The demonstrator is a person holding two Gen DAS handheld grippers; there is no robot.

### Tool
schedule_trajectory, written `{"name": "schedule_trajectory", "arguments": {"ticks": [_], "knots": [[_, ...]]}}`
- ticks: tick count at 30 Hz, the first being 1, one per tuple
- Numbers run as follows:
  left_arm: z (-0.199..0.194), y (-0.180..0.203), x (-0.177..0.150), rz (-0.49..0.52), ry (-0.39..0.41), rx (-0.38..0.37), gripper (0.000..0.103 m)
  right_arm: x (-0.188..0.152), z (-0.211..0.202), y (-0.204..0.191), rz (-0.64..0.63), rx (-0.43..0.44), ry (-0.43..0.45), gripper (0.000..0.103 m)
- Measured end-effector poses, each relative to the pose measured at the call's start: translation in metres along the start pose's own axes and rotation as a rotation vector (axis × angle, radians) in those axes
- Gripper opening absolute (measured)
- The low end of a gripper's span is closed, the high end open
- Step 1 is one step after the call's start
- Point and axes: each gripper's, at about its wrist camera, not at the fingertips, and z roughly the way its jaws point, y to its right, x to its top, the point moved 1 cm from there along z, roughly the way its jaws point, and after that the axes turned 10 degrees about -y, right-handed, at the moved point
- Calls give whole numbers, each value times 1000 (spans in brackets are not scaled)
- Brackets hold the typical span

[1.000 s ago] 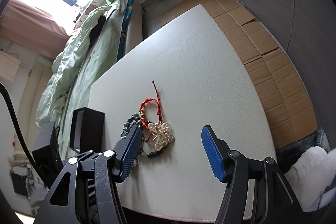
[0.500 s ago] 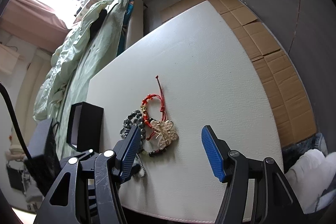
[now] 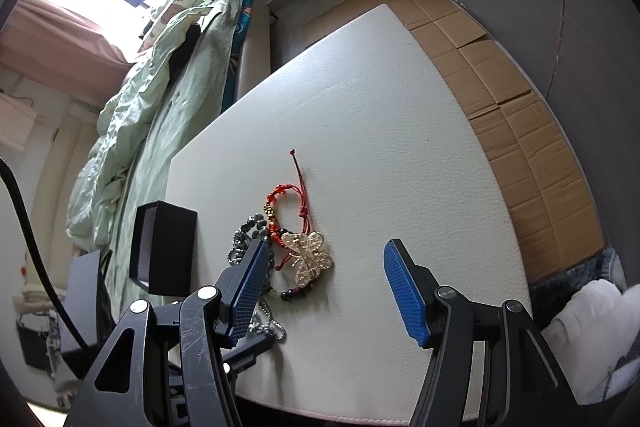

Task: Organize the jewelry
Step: 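Pull the silver chain out of the tangle with the left tool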

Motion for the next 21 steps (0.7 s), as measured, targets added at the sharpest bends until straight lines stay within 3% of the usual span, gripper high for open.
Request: {"name": "schedule_trajectory", "arguments": {"ticks": [6,10,16,18,20,21], "knots": [[-1,17,-5,82,-6,-33,42,0,-5,7,13,14,8,62],[0,28,-7,130,-8,-34,54,-1,-5,8,10,16,8,62],[3,30,-6,117,35,-9,54,-1,-9,11,21,24,18,62],[3,31,-5,123,45,12,49,-1,-10,11,23,25,24,62],[3,31,-4,122,52,41,22,-1,-10,11,22,22,28,62],[4,28,0,115,49,39,20,-1,-10,11,24,22,27,62]]}}
